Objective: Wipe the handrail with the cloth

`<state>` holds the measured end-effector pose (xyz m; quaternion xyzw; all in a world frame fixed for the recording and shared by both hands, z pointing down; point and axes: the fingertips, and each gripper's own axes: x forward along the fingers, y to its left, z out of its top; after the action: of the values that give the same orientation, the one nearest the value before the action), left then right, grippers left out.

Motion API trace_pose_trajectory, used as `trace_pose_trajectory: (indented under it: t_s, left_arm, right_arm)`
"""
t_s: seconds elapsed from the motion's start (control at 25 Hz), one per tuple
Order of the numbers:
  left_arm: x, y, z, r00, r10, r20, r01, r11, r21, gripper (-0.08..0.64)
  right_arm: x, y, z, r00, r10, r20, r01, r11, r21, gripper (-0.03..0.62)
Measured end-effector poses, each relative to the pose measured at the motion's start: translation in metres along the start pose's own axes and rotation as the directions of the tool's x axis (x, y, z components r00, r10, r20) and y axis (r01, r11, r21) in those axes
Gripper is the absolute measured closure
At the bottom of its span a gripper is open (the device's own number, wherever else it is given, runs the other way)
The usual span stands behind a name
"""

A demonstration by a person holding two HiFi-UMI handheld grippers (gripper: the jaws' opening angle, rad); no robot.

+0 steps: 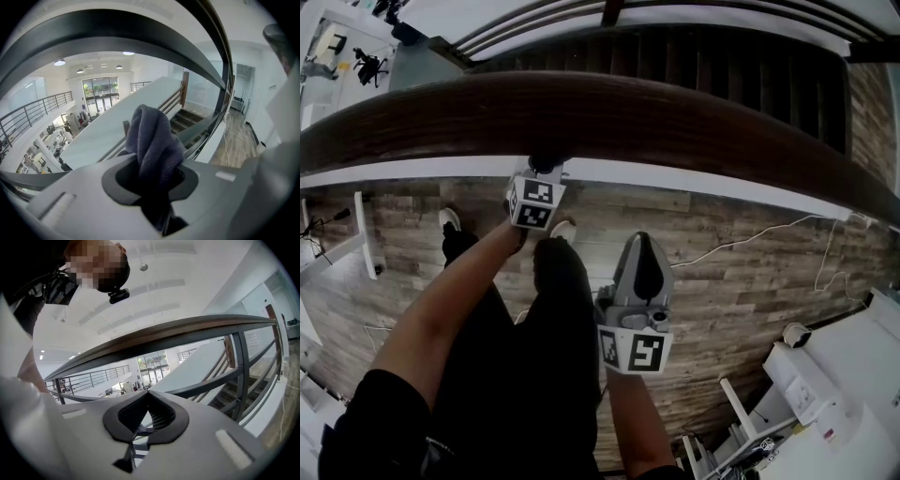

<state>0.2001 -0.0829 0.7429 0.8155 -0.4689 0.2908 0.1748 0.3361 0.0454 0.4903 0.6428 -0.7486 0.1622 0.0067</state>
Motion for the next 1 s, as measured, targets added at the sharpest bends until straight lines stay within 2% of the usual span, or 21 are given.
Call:
trace_pose_trajectory:
  t_s: [0.32, 0.52, 0.64, 0.84, 1.0]
  left_arm:
    - [0.009, -0.022, 0.008, 0.999, -0.032, -0.016, 0.032, 0.999, 0.019, 0.483]
    - [0.003, -0.026, 0.008, 0.996, -0.065, -0.059, 0.071, 0.993, 0.094, 0.483]
    - [-0.016, -0.029, 0.016, 0.994, -0.097, -0.044, 0.102, 0.987, 0.128, 0.483]
    - [-0.084, -0.028, 0.028, 0.988, -0.152, 0.027, 0.151, 0.987, 0.057, 0.483]
    - [-0.169, 0.003, 0.051, 0.988, -0.121, 0.099, 0.125, 0.991, -0.040, 0.483]
  right_arm:
    - [-0.003, -0.030, 0.005, 0.999, -0.043, 0.000, 0.043, 0.999, -0.020, 0.591]
    - [0.000, -0.034, 0.018, 0.998, -0.059, 0.012, 0.059, 0.997, -0.039, 0.591]
    - [0.003, -0.026, 0.030, 0.999, -0.048, 0.024, 0.050, 0.997, -0.057, 0.591]
    - [-0.001, 0.003, 0.036, 1.000, -0.021, 0.009, 0.022, 0.997, -0.080, 0.591]
    - [-0.007, 0.045, 0.046, 1.000, 0.024, -0.007, -0.025, 0.994, -0.107, 0.591]
